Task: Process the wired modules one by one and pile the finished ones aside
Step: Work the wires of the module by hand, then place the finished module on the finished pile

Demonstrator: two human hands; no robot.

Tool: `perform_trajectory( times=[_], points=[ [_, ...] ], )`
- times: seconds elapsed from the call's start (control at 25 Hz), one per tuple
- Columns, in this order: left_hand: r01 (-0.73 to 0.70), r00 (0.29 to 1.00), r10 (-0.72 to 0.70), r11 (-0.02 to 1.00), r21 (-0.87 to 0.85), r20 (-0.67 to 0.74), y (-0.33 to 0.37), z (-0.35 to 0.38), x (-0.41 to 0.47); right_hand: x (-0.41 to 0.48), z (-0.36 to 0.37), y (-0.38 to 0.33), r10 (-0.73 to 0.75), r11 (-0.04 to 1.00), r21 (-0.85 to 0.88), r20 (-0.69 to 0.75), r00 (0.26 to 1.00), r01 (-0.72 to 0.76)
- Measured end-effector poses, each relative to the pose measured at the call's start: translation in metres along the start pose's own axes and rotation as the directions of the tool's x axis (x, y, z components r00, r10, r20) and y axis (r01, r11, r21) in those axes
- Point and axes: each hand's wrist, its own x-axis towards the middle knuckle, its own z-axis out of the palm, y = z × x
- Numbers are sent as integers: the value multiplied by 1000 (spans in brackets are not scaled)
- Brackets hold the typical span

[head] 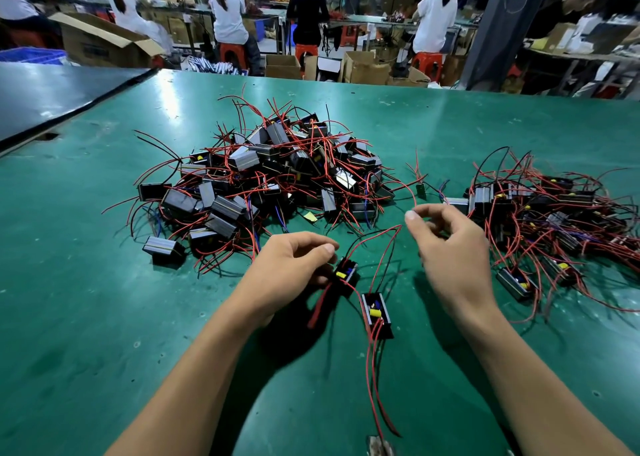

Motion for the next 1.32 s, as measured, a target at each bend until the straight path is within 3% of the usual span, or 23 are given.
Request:
perform_trajectory(
  times=[0.04, 0.12, 0.2, 0.24, 0.52, 0.84, 1.04, 1.2, 1.32],
  points=[
    [13, 1000, -12, 999, -38, 20, 0, 2, 0, -1, -1, -2, -57, 997, -43, 45, 997, 59],
    [17, 999, -16, 999, -50, 30, -2, 5, -1, -4, -2, -8, -52, 976, -183, 331, 942, 118],
    [9, 1000, -9, 1000, -20, 14, -4, 5, 0, -9, 0, -11, 80, 934, -324, 608, 790, 154],
    [9, 1000, -9, 1000, -3, 8, -5, 5, 1, -11, 1, -11, 130, 909, -379, 654, 745, 174],
    [100, 992, -86, 982, -159, 94, -4, 7, 0, -14, 5, -8, 84, 863, -468, 506, 859, 191],
    [162, 981, -131, 959, -232, 144, 1, 11, -4, -11, 4, -5, 163, 778, -580, 558, 814, 242],
    [153, 983, -126, 964, -216, 134, 0, 9, -3, 3, -4, 13, 88, 741, -634, 419, 904, 221],
    [144, 984, -120, 969, -200, 130, -1, 10, -3, 5, -1, 26, 64, 709, -669, 376, 924, 223],
    [137, 988, -119, 971, -198, 100, -1, 10, -2, 3, 4, 28, -18, 763, -610, 311, 950, 214]
  ],
)
